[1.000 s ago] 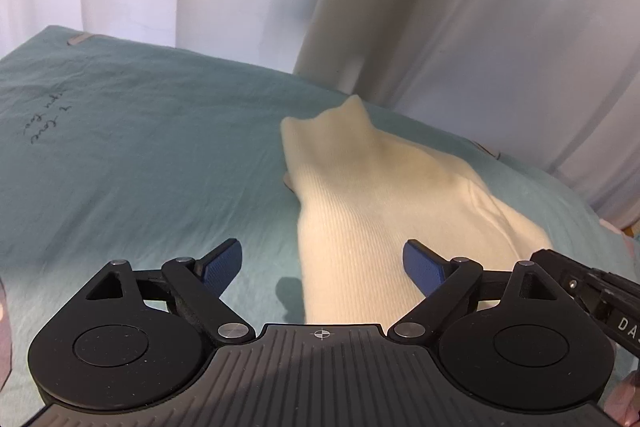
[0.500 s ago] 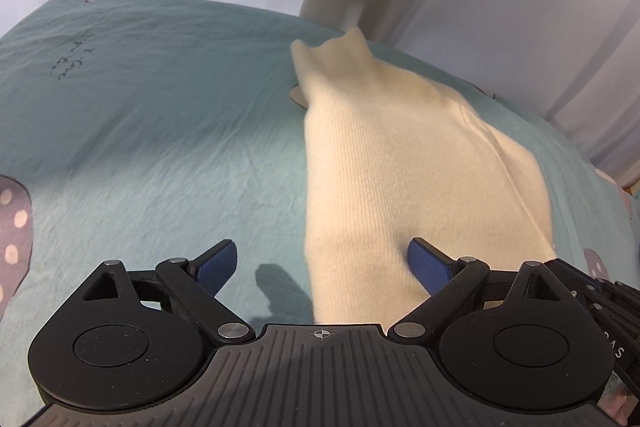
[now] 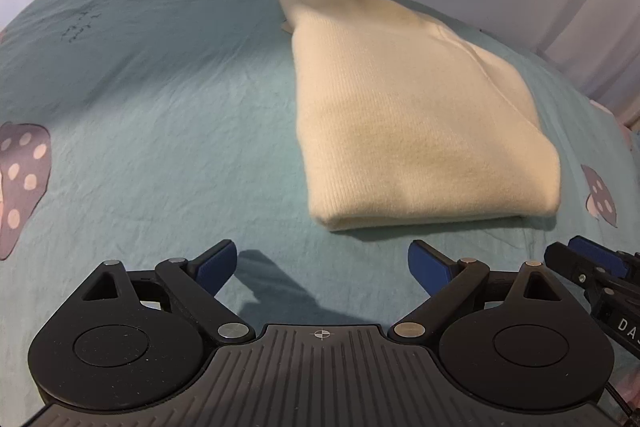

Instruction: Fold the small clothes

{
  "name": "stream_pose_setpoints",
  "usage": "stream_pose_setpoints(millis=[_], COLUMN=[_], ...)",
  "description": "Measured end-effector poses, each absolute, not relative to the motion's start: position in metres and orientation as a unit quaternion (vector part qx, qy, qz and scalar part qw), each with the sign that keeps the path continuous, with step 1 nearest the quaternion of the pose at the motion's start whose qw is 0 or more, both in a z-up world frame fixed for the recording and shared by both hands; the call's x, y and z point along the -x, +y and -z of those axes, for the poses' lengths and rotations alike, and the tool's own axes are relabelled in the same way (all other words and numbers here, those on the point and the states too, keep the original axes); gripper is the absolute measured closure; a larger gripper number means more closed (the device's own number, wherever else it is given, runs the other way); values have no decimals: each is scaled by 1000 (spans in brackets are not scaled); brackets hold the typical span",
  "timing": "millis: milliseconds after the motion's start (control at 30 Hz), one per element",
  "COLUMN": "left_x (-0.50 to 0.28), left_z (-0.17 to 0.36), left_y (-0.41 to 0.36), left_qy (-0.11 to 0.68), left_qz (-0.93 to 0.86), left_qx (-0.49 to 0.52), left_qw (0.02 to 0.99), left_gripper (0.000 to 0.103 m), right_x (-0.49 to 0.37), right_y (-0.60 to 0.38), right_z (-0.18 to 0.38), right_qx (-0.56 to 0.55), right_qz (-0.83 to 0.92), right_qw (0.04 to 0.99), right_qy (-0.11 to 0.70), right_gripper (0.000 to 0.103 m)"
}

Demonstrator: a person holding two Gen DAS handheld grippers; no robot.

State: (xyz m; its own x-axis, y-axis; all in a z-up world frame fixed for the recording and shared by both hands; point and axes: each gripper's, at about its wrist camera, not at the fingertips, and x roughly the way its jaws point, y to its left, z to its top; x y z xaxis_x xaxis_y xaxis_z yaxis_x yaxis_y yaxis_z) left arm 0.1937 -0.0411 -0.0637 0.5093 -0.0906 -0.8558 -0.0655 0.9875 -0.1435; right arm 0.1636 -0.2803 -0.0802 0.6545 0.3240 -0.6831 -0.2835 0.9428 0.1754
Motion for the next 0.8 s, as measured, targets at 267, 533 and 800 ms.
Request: stream_pose_setpoints(millis=[267,533,800], left_x=[-159,-150,-186], left_z=[66,61,75], left_y=[-39,-44,-10], left_qy=[503,471,413], left_qz=[23,70,119], left_qx=[76,137,346], left_qw=[861,868,834], left_gripper=[7,6,6], right_x=[-125,-129,-197], right_y=[-289,-290,-342], right_z=[94,93,122], right_qx=[-46,-104,-393], right_qz=[-212,-251,-237], right_qw=[883,871,785], right_qy=[417,408,415], right_gripper=[54,54,45])
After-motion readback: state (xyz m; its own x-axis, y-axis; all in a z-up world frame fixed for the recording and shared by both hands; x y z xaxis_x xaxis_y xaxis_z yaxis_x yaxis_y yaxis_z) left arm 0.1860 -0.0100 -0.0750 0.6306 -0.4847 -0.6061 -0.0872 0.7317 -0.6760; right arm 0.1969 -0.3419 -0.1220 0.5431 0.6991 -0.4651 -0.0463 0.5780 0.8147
